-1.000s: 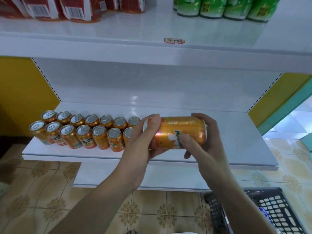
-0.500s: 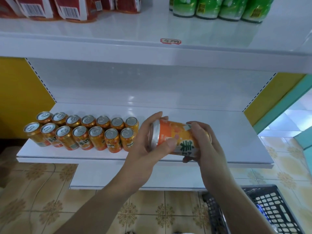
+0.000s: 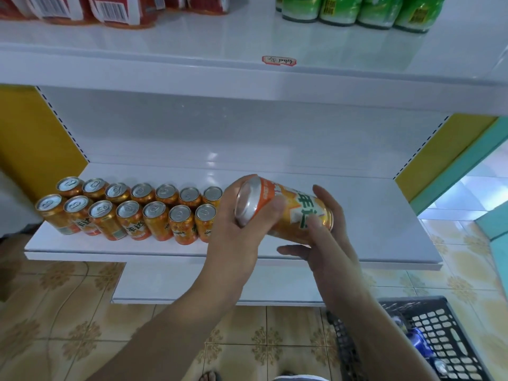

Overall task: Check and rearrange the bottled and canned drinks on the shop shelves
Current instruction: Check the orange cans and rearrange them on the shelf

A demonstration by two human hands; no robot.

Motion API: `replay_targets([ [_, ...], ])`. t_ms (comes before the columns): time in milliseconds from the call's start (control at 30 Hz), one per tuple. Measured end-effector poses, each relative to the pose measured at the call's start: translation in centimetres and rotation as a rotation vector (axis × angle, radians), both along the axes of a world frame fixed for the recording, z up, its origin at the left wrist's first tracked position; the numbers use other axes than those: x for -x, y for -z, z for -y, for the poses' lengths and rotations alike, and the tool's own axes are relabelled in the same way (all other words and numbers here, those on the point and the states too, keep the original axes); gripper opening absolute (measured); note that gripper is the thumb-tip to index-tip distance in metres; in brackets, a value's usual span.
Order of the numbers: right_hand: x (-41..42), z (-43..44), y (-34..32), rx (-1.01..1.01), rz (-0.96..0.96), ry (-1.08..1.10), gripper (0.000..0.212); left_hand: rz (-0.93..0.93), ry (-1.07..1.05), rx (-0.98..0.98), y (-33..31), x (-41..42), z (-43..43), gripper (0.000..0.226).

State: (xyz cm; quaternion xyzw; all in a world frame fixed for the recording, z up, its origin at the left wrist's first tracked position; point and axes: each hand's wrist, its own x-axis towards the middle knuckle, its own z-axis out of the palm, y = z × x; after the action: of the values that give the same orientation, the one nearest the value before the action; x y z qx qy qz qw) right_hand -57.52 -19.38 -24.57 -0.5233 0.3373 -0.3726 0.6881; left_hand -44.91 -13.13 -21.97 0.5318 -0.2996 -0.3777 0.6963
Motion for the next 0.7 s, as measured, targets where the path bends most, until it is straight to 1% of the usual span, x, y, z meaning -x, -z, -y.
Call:
replay_targets([
  [67, -0.2, -0.1, 0.2, -0.052, 0.078, 0.040, 0.064, 0.071, 0.035, 0.018, -0.1, 0.0, 0.2, 0.053],
  [100, -0.4, -0.1, 0.1, -0.131, 0.130, 0.062, 0.063, 0.089, 0.090, 0.050, 0.0, -0.1, 0.2, 0.050],
  [167, -0.5, 0.0, 0.1, -0.302, 0.177, 0.104, 0.055, 0.067, 0.195, 0.099, 0.1, -0.1, 0.1, 0.052],
  [233, -0.4, 0.1, -0.2, -0.394, 0.165, 0.113, 0.052, 0.040, 0.263, 0.134, 0.4, -0.1, 0.1, 0.052],
  [300, -0.2, 0.2, -0.2, -0.425, 0.150, 0.092, 0.054, 0.037, 0.283, 0.139, 0.6, 0.1, 0.2, 0.053],
  [433, 0.7, 0.5, -0.1, -0.426, 0.141, 0.073, 0.063, 0.007, 0.299, 0.134, 0.8, 1.3, 0.8, 0.055],
  [600, 2.4, 1.2, 0.2, -0.470, 0.128, 0.089, 0.063, 0.026, 0.254, 0.103, 1.1, 3.5, 1.8, 0.055],
  [700, 3.7, 1.5, 0.5, -0.496, 0.102, 0.112, 0.064, 0.062, 0.215, 0.070, 1.4, 5.2, 2.4, 0.049],
])
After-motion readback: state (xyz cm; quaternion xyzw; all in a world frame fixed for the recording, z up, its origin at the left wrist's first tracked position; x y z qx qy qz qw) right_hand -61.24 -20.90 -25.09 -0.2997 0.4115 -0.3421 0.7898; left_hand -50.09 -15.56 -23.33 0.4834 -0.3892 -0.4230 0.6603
